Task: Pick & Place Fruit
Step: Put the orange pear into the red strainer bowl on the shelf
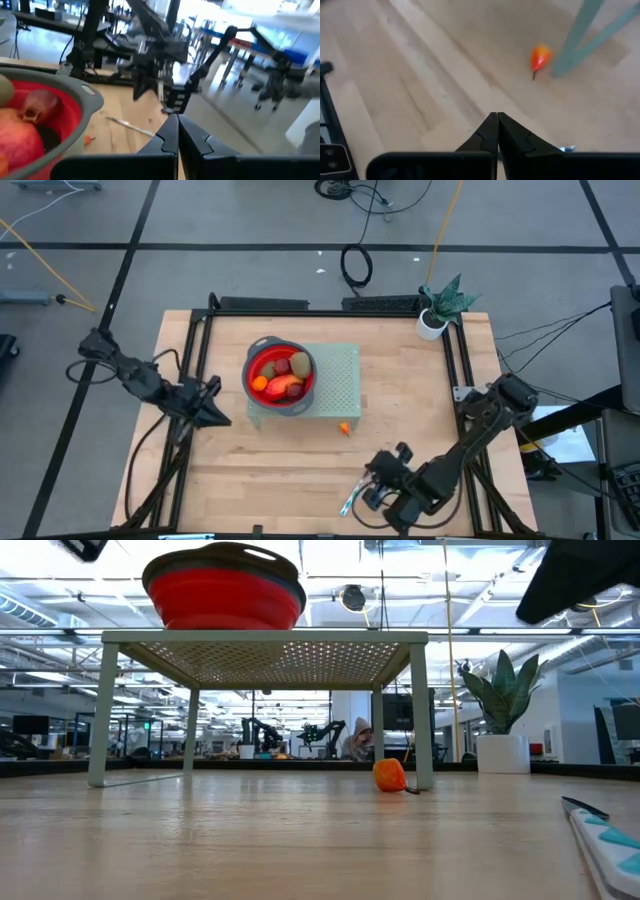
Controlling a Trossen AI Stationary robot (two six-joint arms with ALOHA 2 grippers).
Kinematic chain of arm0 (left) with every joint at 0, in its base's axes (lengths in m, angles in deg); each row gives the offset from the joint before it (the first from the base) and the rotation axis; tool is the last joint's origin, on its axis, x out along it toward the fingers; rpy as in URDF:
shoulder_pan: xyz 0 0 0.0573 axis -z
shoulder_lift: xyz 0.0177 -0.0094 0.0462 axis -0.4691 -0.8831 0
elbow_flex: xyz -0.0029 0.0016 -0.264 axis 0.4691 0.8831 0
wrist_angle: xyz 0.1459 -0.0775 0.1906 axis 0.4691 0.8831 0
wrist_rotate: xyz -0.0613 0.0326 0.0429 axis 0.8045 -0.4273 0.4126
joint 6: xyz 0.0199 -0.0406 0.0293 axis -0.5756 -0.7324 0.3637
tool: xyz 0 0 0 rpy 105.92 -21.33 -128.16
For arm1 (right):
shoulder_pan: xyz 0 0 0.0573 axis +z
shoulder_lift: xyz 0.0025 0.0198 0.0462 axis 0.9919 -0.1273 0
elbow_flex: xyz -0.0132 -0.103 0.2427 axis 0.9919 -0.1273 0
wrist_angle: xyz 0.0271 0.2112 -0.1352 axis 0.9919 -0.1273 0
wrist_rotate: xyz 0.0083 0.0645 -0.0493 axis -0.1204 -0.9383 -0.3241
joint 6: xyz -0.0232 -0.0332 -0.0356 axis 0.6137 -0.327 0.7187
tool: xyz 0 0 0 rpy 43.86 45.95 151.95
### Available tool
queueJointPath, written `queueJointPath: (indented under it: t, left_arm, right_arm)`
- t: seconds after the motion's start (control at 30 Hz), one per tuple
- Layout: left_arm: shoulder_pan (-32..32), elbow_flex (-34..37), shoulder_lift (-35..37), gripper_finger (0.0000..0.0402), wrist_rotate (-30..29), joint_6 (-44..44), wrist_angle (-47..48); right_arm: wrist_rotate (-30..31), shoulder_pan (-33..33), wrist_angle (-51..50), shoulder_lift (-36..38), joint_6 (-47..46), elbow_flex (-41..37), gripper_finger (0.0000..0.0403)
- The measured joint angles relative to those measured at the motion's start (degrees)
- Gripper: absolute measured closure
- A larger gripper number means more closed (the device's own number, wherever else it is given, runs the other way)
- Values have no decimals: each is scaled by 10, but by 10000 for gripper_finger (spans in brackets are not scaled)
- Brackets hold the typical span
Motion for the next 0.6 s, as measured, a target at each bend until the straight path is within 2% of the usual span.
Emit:
queueJointPath:
  t: [0.1,0.23,0.3,0.43,0.6]
  left_arm:
    - [3,-59,-73,401,-3,14,30]
    - [23,-144,-161,402,-65,13,94]
    - [38,-179,-202,402,-104,13,115]
    - [64,-241,-269,401,-178,9,129]
    - [88,-304,-346,402,-258,9,129]
  right_arm:
    - [38,15,-12,39,0,-32,403]
    - [50,28,40,123,20,-122,403]
    - [49,28,110,175,61,-181,403]
    - [36,18,307,288,210,-309,403]
    - [-68,-31,507,413,373,-436,403]
